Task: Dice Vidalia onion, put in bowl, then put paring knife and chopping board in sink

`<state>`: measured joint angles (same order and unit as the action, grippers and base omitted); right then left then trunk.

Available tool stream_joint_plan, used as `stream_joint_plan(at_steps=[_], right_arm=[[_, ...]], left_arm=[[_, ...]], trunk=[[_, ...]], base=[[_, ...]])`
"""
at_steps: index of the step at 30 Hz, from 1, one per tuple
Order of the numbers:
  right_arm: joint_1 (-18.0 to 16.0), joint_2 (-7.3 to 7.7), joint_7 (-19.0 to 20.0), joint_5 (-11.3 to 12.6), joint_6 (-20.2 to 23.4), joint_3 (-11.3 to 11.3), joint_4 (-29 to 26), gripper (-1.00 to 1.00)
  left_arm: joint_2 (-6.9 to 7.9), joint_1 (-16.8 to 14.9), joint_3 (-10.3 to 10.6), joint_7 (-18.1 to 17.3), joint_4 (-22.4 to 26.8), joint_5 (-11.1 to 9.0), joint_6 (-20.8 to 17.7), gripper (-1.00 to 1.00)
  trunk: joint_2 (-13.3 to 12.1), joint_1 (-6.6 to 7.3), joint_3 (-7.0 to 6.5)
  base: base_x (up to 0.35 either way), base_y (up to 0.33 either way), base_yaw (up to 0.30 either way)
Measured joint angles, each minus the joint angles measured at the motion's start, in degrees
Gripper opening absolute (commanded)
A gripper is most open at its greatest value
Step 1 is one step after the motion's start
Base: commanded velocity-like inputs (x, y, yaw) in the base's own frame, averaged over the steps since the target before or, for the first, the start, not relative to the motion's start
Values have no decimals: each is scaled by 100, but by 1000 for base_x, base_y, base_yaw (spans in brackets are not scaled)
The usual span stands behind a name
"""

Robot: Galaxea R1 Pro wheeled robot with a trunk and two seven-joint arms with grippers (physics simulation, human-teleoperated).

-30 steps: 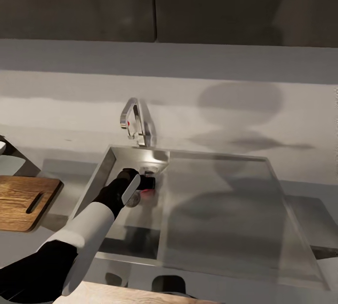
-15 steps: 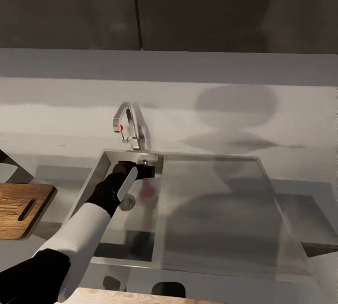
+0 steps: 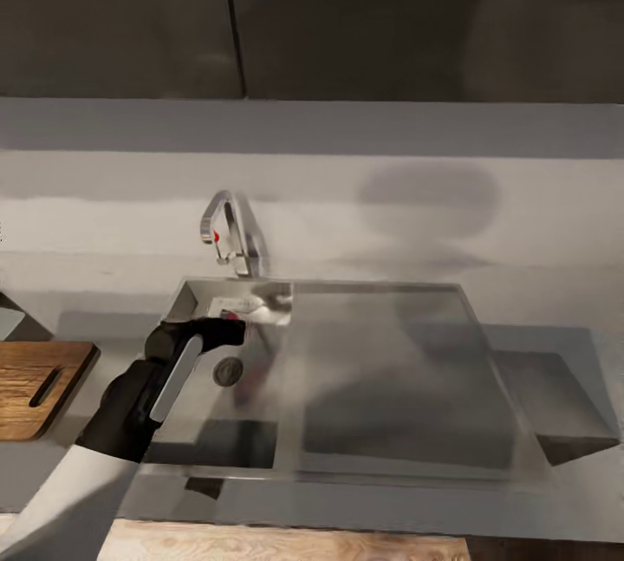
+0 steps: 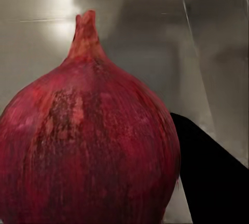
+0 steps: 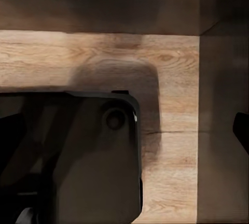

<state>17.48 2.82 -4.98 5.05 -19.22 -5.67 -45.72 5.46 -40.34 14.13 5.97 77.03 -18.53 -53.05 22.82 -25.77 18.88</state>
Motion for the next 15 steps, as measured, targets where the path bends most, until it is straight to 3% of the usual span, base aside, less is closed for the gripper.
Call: stream_joint_plan(at_steps=[5, 11, 15], right_arm=[[0, -2, -4, -1, 0, -1, 3, 100], [0, -2, 5, -3, 0, -2, 11, 100], [0, -1, 12, -3, -11, -2, 85, 100]], left_arm=[[173, 121, -9, -1, 436, -32, -21, -100], [203, 239, -10, -1, 782, -44, -107, -100], [205, 264, -17, -1, 953, -50, -222, -100]], trunk=[[0, 0, -45], [-1, -1, -99], [-1, 0, -135]], base=[[-313, 0, -10], [-321, 12, -1], [-293, 142, 9]])
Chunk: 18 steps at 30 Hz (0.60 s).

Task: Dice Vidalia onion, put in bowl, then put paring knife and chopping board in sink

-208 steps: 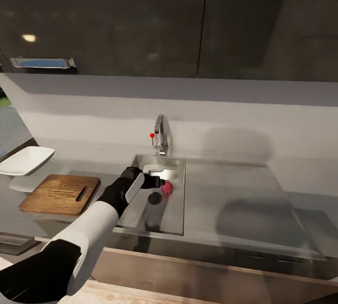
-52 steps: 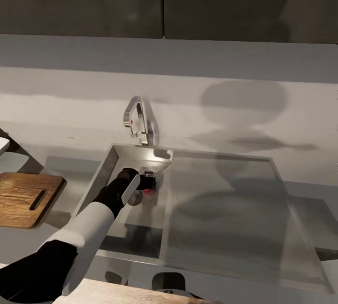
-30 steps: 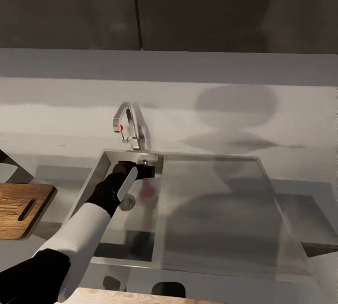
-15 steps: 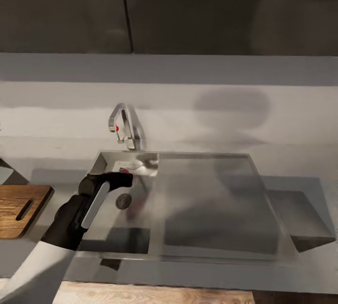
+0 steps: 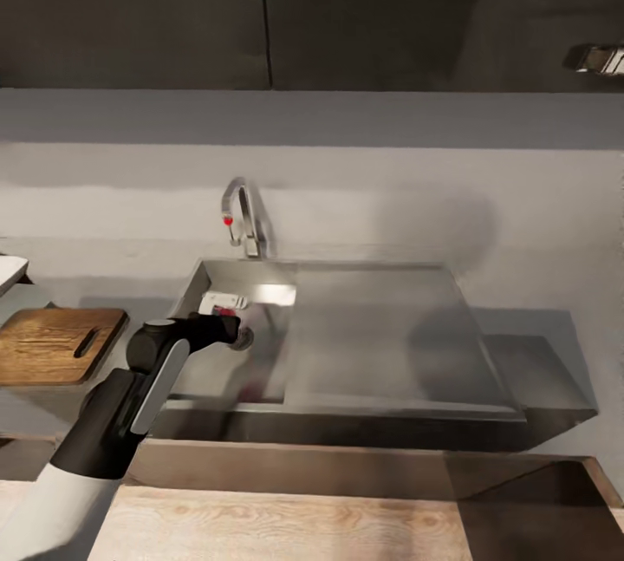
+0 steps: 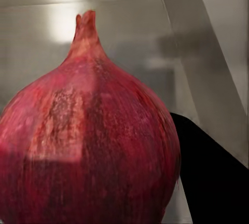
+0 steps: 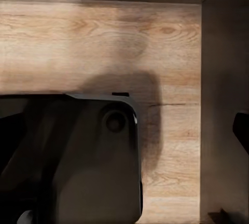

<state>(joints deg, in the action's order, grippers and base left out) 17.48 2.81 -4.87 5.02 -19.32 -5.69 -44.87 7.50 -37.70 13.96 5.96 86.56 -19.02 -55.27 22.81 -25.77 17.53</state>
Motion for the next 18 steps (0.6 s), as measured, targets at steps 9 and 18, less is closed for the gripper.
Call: stream_joint_plan(at_steps=[9, 18], right_arm=[[-1, 1, 1, 0, -8, -1, 23, 100], [-1, 1, 1, 0, -8, -1, 23, 100]], left_arm=[[-7, 6, -12, -6, 183, -20, -35, -100], [-8, 6, -19, -10, 208, -29, -37, -100]], trunk=[[0, 2, -81], [0, 3, -158]], base=[[-168, 249, 107], [-7, 304, 150]])
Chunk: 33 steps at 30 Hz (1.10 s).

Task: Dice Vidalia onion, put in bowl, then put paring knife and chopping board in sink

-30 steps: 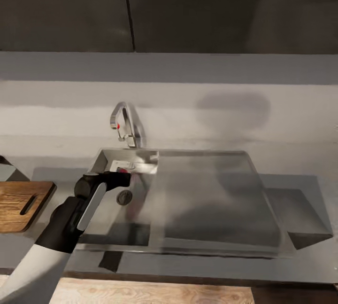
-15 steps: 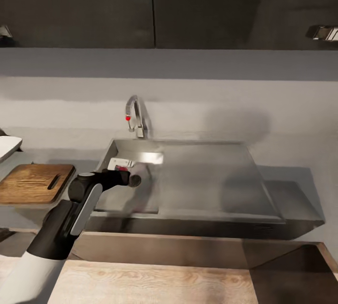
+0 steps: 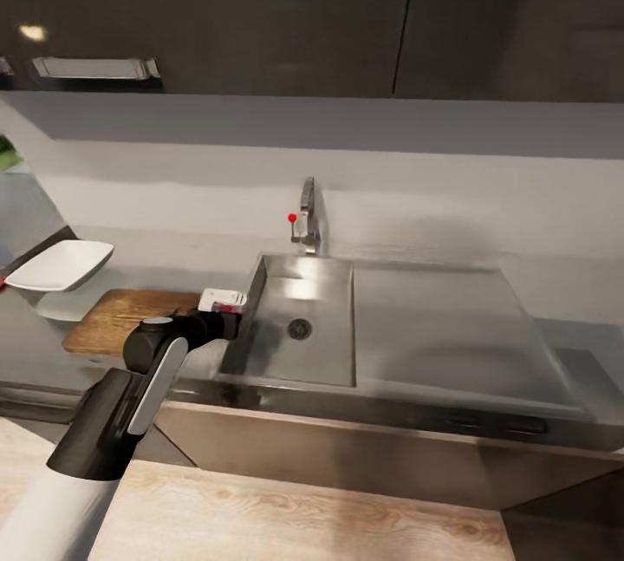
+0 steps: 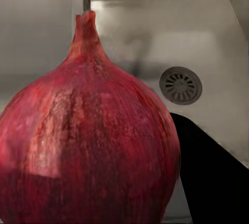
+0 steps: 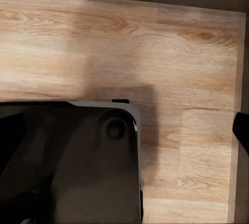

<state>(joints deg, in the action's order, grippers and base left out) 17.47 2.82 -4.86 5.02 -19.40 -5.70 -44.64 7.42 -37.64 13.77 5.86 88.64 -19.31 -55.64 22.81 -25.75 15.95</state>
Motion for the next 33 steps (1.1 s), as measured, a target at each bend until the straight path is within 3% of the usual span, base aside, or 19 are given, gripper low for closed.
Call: stream_joint_plan(at_steps=[20, 33], right_arm=[[1, 4, 6, 0, 1, 1, -1, 100], [1, 8, 9, 0, 9, 3, -2, 100]], left_arm=[[0, -1, 4, -7, 0, -10, -8, -100], [-8, -1, 42, -7, -1, -11, -4, -100]], trunk=[[0, 1, -20], [-1, -1, -20]], base=[[122, 287, 11], [-30, 258, 0]])
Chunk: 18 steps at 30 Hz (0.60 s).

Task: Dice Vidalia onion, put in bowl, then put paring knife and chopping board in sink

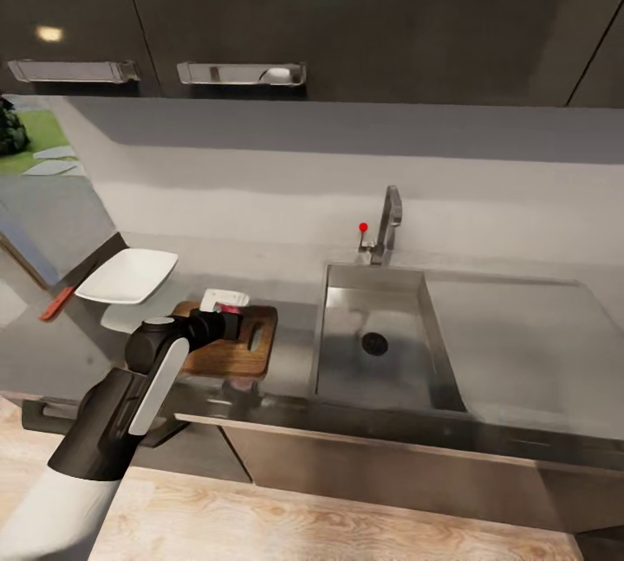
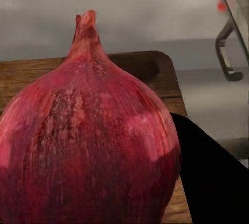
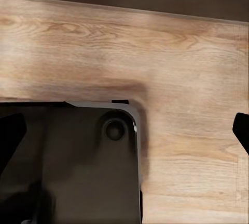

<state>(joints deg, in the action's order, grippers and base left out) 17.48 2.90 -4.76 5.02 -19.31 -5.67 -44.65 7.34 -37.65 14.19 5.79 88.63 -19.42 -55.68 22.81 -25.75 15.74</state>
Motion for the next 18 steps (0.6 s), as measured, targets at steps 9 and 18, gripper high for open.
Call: stream_joint_plan(at_steps=[9, 18], right_arm=[[0, 0, 1, 0, 1, 1, -1, 100], [-1, 0, 0, 0, 7, -2, 1, 100]], left_arm=[[4, 0, 3, 0, -5, 1, -1, -100], [-9, 0, 11, 0, -9, 1, -4, -100]], trunk=[[0, 0, 3], [0, 0, 65]], base=[[-4, 41, 0], [0, 237, 0]])
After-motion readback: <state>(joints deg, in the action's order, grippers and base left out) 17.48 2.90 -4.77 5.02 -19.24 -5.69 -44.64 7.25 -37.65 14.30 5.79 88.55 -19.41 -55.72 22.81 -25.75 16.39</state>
